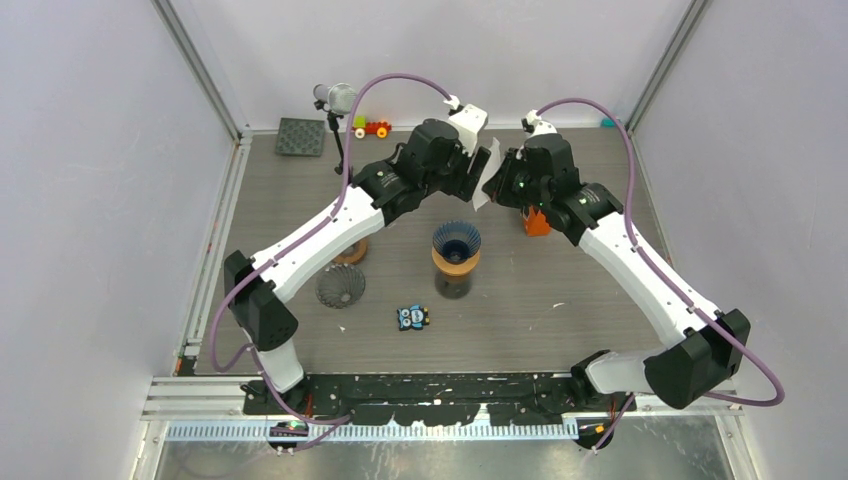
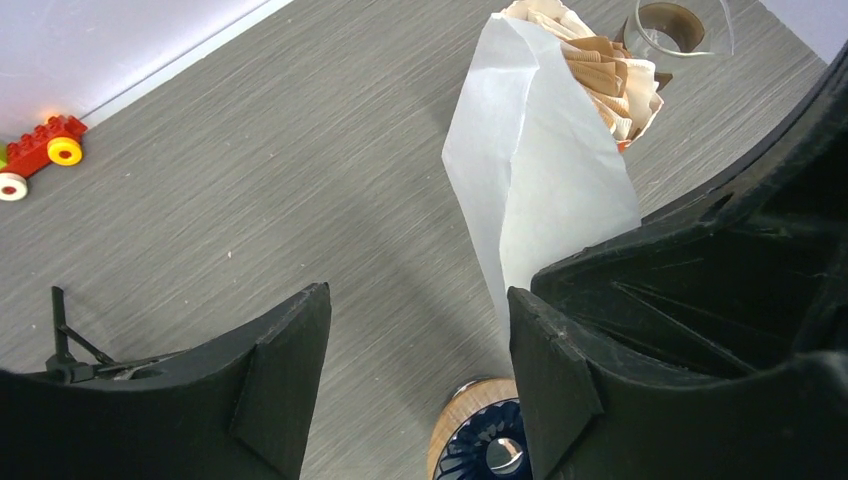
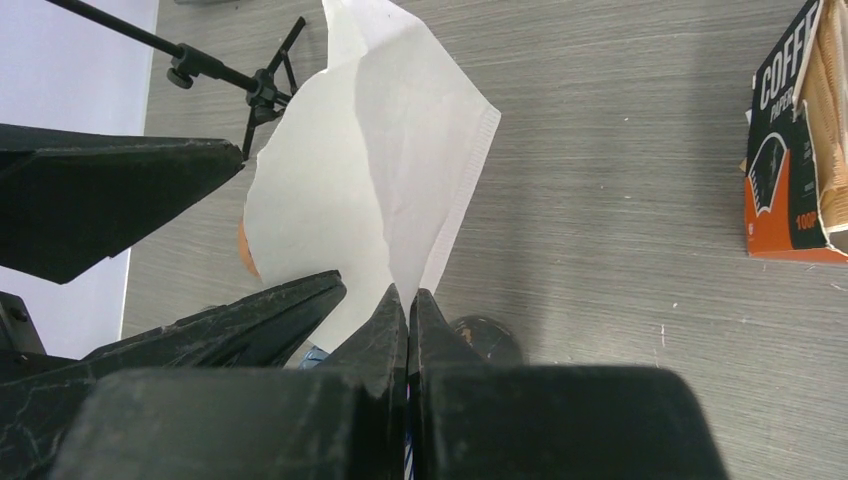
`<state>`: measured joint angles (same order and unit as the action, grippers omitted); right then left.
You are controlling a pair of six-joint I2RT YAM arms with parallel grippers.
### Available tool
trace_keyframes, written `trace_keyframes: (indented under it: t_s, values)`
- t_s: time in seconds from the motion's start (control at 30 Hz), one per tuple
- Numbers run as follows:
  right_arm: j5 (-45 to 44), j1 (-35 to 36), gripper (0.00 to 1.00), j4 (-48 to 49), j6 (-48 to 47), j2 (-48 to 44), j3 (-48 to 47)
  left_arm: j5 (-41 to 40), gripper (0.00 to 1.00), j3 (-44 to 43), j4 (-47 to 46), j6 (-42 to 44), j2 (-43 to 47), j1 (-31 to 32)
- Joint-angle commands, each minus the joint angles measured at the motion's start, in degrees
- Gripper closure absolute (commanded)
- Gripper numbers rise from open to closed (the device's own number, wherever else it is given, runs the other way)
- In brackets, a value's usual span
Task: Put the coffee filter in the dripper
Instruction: Place the coffee filter in the coffee dripper.
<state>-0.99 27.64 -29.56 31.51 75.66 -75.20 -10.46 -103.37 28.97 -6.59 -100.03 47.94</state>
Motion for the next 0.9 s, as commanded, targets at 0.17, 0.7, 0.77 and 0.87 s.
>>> trace_keyframes:
  t_s: [0.17,0.7,0.77,0.87]
  values:
    - [-1.6,0.5,1.00,1.5,-1.1,-2.1,-0.9,1.6,0.39,-2.1,-0.2,-2.4,-0.2,0.0]
    - [0.2,0.5,1.00,1.8,-0.6,-1.7,-0.9,4.2,0.64,-3.1,-0.8,-2.9,-1.8,-0.7]
    - [0.2,0.5,1.00,1.8,-0.7,-1.8,-0.7,4.3,0.65,-3.6,-0.9,-2.5,-2.1,-0.9]
    - [0.2,0.5,0.99,1.8,-1.0,-2.0,-0.4,4.8,0.63,-4.6,-1.1,-2.0,-2.5,-1.1]
